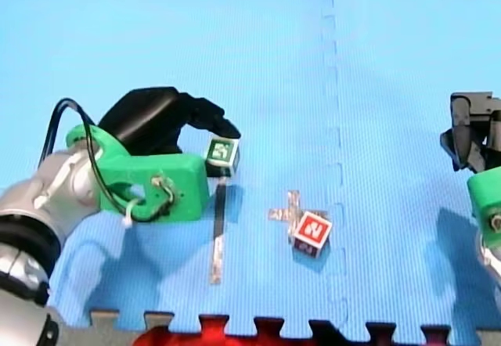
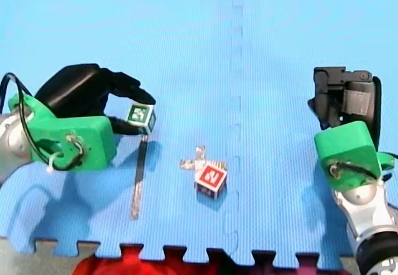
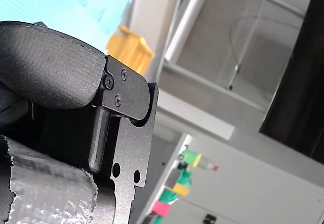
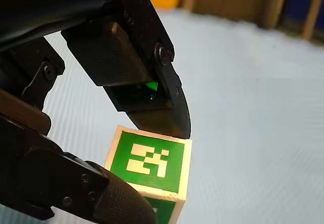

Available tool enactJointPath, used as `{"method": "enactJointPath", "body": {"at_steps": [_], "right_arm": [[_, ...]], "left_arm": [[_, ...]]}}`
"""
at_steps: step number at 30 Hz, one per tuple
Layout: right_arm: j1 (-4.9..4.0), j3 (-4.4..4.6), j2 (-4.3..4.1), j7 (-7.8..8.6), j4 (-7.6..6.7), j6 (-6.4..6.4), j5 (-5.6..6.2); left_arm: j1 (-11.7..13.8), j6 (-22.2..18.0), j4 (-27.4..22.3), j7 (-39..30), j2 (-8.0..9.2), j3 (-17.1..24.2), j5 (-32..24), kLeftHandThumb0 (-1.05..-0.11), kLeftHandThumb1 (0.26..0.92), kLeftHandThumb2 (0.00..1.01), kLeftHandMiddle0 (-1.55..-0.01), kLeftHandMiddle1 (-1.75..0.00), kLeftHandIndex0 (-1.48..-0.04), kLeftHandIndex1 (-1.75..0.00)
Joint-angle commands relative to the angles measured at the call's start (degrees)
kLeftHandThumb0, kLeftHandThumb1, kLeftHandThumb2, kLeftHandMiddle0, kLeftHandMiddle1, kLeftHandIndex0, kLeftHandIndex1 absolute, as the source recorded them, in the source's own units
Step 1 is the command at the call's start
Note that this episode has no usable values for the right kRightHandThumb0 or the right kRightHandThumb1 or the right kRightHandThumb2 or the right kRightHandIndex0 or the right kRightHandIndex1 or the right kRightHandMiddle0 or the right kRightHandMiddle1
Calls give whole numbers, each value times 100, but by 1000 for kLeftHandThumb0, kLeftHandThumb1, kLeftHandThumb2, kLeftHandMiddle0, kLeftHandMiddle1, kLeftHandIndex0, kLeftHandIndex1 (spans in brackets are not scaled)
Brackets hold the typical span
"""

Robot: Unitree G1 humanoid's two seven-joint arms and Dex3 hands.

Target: Stack cube left

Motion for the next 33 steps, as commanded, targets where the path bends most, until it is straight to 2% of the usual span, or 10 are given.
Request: {"method": "enactJointPath", "body": {"at_steps": [1, 4, 9, 19, 23, 26, 29, 33], "right_arm": [[9, -17, -17, -2, 22, 12, 27], [13, -15, -5, -9, 20, 23, 25], [38, -26, 5, 51, 9, 61, 62], [84, -41, 39, 99, -27, 125, 100], [66, -44, 34, 82, -32, 163, 96], [70, -62, 25, 102, -29, 165, 120], [97, -79, 11, 119, -28, 145, 141], [105, -78, 1, 83, -27, 143, 125]], "left_arm": [[23, 17, -216, -126, 78, 117, -149, -518, 856, 1, -892, -1746, -1311, -192], [104, 85, -623, -467, 150, 262, -388, -508, 852, 0, -894, -1746, -1299, -184], [252, 181, -1026, -525, 204, 351, -429, -501, 848, 0, -897, -1746, -1291, -174], [418, 220, -1542, -821, 231, 447, -520, -487, 834, 0, -899, -1746, -1280, -149], [607, 347, -1845, -1022, 33, 371, -553, -484, 833, 0, -896, -1746, -1279, -141], [689, 291, -1842, -1159, -123, 280, -554, -481, 832, 0, -895, -1746, -1276, -133], [782, 180, -1892, -1226, -149, 212, -522, -478, 831, 0, -894, -1746, -1277, -127], [938, 236, -2162, -1583, -200, 235, -732, -478, 832, 1, -895, -1746, -1273, -116]]}}
